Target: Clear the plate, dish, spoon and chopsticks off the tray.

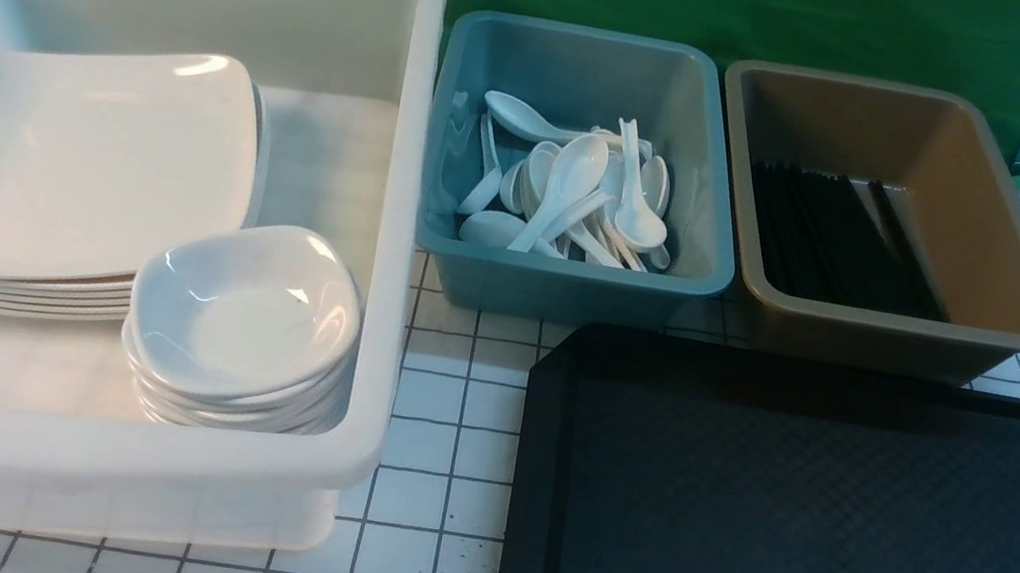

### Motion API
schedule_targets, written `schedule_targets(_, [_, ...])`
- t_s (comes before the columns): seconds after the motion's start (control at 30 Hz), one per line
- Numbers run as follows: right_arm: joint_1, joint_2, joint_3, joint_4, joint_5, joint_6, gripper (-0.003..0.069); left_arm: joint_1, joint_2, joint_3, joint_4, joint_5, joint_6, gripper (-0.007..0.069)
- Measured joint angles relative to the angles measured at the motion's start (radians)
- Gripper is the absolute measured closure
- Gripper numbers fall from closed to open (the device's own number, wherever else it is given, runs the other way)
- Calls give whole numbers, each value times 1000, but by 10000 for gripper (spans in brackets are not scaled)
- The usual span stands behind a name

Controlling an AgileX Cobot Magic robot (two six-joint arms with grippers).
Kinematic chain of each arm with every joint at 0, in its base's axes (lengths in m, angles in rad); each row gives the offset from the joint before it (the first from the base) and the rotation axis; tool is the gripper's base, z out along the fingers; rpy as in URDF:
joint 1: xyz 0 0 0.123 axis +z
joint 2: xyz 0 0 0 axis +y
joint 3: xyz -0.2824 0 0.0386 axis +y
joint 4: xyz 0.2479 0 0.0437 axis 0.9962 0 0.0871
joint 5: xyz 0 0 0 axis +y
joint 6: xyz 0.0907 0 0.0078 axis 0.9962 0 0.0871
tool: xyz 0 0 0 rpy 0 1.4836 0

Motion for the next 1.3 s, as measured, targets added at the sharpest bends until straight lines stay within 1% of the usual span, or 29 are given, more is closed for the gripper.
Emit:
schedule_targets(0.1, [0,0,0,0,1,0,419,0,-17,46,76,-40,-16,606])
schedule_targets(0.23, [0,0,0,0,1,0,419,28,-87,166,238,-155,-158,606])
schedule_targets(0.27, [0,0,0,0,1,0,419,32,-97,180,245,-166,-165,606])
schedule_targets(0.3, [0,0,0,0,0,0,419,67,-145,233,287,-195,-211,606])
schedule_targets(0.4, [0,0,0,0,0,0,419,144,-232,318,327,-215,-237,606])
schedule_targets(0.5, [0,0,0,0,0,0,419,220,-310,400,344,-221,-237,606])
schedule_targets(0.53, [0,0,0,0,0,0,419,224,-315,405,345,-222,-237,606])
schedule_targets(0.57, [0,0,0,0,0,0,419,251,-343,446,349,-223,-237,606])
schedule_targets(0.67, [0,0,0,0,0,0,419,272,-381,520,352,-226,-237,606])
schedule_targets(0.73, [0,0,0,0,0,0,419,272,-402,569,352,-232,-241,606])
schedule_targets(0.9, [0,0,0,0,0,0,419,272,-424,645,355,-255,-308,606])
schedule_targets(1.03, [0,0,0,0,0,0,419,277,-424,646,382,-223,-326,606])
schedule_targets(1.3, [0,0,0,0,1,0,419,279,-424,646,385,-205,-335,606])
